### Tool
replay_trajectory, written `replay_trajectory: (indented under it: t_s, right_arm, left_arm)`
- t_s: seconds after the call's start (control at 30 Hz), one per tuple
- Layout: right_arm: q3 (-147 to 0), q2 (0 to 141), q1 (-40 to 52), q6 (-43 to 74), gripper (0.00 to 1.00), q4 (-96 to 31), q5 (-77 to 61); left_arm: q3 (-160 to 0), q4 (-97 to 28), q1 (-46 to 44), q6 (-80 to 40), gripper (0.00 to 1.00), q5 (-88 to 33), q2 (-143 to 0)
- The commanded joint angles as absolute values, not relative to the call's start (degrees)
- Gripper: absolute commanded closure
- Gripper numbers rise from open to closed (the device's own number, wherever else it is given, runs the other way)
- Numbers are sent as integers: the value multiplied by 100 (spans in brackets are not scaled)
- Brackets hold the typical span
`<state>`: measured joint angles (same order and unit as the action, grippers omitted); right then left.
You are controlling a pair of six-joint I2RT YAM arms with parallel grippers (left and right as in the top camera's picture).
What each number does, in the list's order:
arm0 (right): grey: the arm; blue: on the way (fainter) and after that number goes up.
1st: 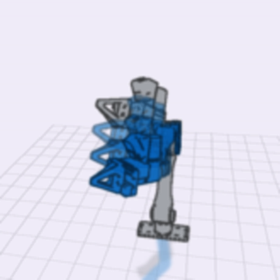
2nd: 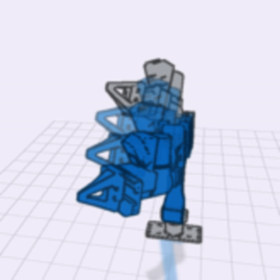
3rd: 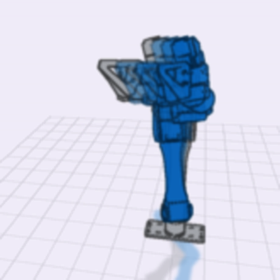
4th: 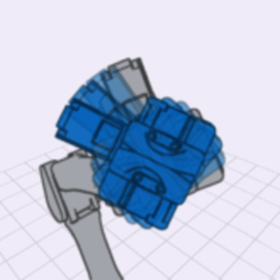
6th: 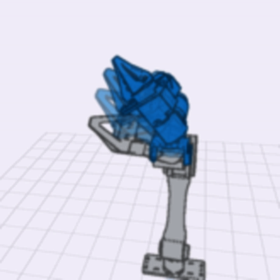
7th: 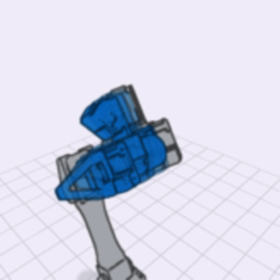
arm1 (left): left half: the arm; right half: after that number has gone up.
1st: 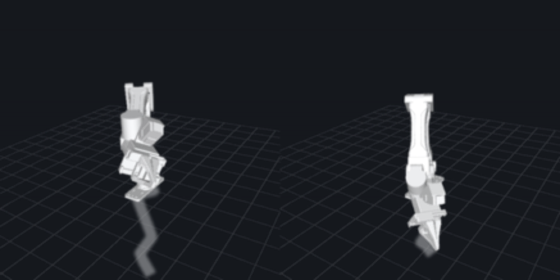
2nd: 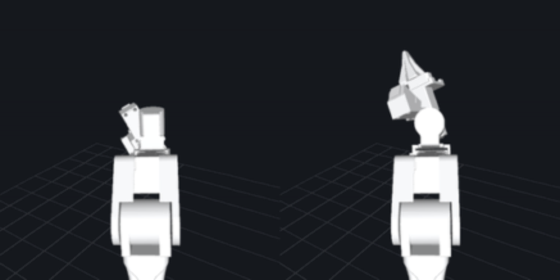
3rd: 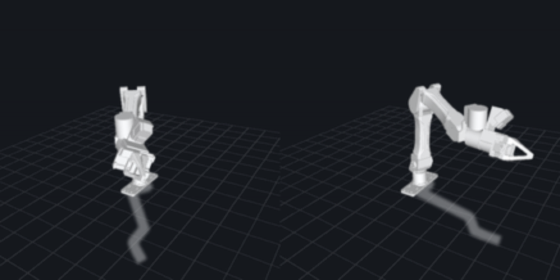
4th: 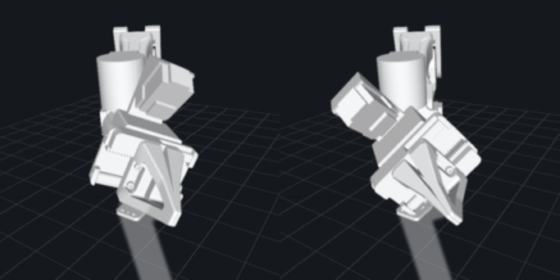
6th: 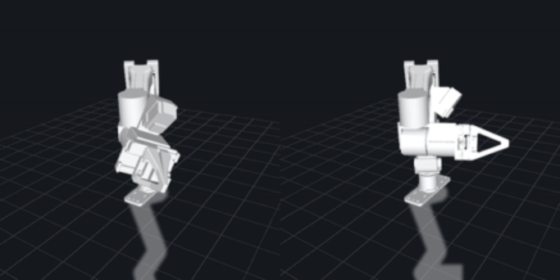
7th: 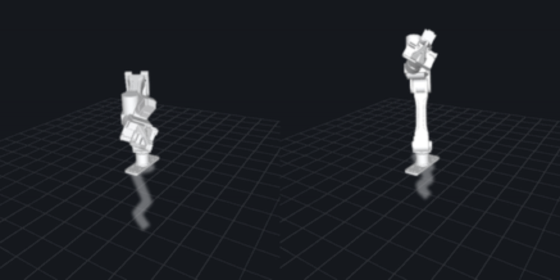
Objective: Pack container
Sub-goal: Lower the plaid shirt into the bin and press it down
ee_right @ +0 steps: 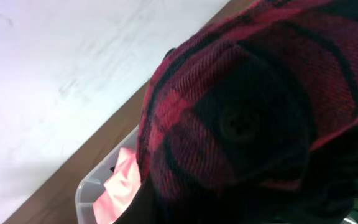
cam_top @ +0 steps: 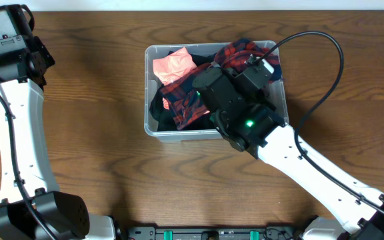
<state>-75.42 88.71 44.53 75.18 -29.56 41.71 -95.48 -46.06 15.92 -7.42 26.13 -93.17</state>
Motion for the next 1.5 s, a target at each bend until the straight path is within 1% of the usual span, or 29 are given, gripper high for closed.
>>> replay_trajectory:
  t_s: [0.0, 0.03, 0.07, 0.13, 0.17, 0.2, 0.23, 0.5, 0.6, 0.87, 1.0, 1.17, 1.37, 1.47]
  right_arm:
    - [-7607, 9002, 4421, 7776, 88, -2939, 4276]
    - [-7607, 9024, 4421, 7771, 81, -2954, 4228]
    - [-7607, 9035, 4421, 7767, 71, -2991, 4150]
    - [-7607, 9035, 4423, 7769, 30, -3135, 4023]
    - [-7607, 9035, 4423, 7769, 16, -3221, 3955]
    - [-7607, 9035, 4423, 7769, 7, -3288, 3881]
    - [-7607, 9035, 4425, 7767, 1, -3345, 3785]
    - [-7607, 9035, 4431, 7730, 1, -4099, 2545]
    - [-7607, 9035, 4440, 7393, 1, -4379, 1984]
    - [-7607, 9035, 4547, 6639, 1, -5282, 1811]
    - [-7607, 9035, 4550, 5669, 1, -5264, 1446]
    - [-7609, 9011, 4550, 4123, 1, -4770, 904]
    - [-7612, 8871, 4504, 3146, 1, -4451, 596]
    - [-7612, 8884, 4491, 2950, 10, -4506, 593]
  left_arm:
    - [-9546, -4606, 1605, -709, 2, 2707, -9323]
    - [-9546, -4604, 1605, -709, 2, 2707, -9323]
    - [-9546, -4606, 1605, -709, 2, 2707, -9323]
    - [-9546, -4604, 1605, -711, 2, 2707, -9323]
    - [-9546, -4604, 1605, -709, 2, 2707, -9323]
    - [-9546, -4606, 1605, -709, 2, 2707, -9323]
    - [-9546, -4604, 1605, -709, 2, 2707, -9323]
    - [-9546, -4606, 1605, -709, 2, 2707, -9323]
    - [-9546, -4604, 1605, -709, 2, 2707, -9323]
    - [-9546, -4604, 1605, -709, 2, 2707, -9323]
    - [-9546, -4606, 1605, -709, 2, 2707, -9323]
    - [-9546, -4604, 1605, -709, 2, 2707, -9323]
    - [-9546, -4606, 1605, -709, 2, 2707, -9323]
    - [-9546, -4606, 1605, -711, 2, 2707, -9323]
